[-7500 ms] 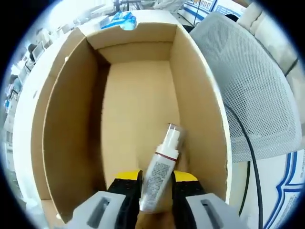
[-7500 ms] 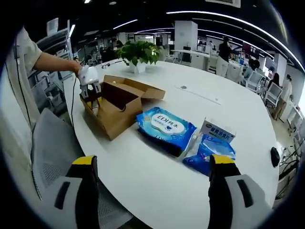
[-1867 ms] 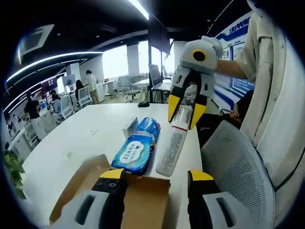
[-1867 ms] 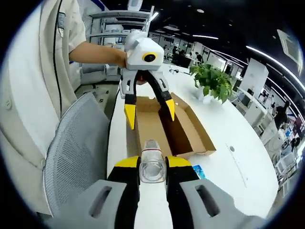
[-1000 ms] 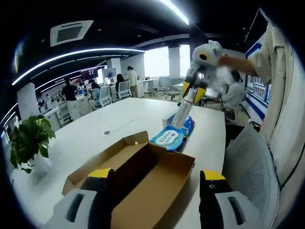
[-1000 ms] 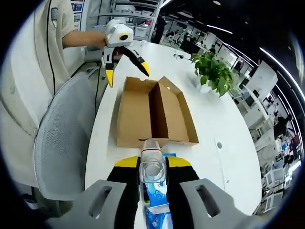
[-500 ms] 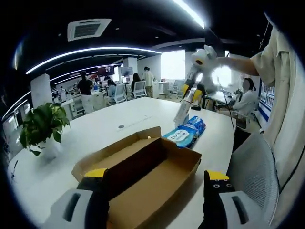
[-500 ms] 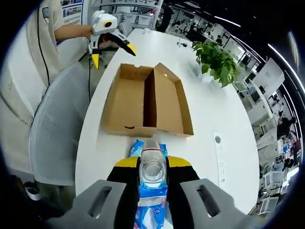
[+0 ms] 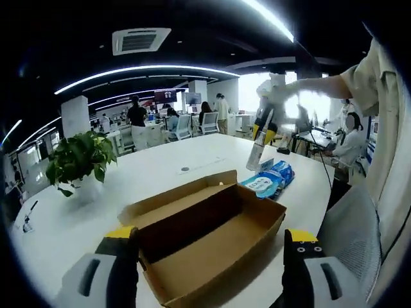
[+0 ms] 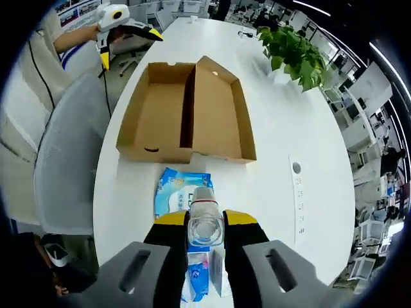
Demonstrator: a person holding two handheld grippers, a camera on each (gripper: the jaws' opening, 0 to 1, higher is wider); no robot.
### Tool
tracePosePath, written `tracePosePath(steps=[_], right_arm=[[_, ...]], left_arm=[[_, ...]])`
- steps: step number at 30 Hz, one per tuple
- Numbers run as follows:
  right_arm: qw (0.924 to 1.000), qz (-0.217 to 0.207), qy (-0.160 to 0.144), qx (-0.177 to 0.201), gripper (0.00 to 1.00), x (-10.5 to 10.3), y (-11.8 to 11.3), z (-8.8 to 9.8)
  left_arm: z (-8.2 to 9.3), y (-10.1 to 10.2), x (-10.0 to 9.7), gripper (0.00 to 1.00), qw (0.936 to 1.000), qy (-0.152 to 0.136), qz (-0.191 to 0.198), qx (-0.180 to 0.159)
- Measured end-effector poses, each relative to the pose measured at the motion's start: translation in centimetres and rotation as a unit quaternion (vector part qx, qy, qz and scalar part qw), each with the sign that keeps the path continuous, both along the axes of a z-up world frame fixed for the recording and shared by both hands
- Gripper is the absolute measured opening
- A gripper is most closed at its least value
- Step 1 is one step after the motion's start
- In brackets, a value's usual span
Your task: Operate the shoe box by opening the lid, removing the specified soft item, and placing it in the target area until the item is outside and the box remains undamaged.
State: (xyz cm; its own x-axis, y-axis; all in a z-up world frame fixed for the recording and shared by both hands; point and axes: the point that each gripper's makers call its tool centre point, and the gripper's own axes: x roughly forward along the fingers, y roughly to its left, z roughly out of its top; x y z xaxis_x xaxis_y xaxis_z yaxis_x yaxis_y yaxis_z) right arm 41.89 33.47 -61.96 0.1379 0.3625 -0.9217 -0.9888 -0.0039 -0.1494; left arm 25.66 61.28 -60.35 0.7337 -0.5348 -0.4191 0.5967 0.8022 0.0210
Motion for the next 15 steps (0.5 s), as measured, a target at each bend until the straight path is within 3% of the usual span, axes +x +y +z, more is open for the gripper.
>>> tracePosePath(steps=[10,15], right_arm=[[0.9973,-0.008,0.017,-0.071,0.17,2.0,-0.7,-2.9],[0.9967,-0.008,0.015,-0.079,0.18,3.0,-0.1,-3.7]], left_arm=[[-0.7,0.6,-0.5,1.0,0.9998,0.008,0.015,0.005],[-0.8,0.7,-0.7,1.0,0.9998,0.008,0.019,0.002]])
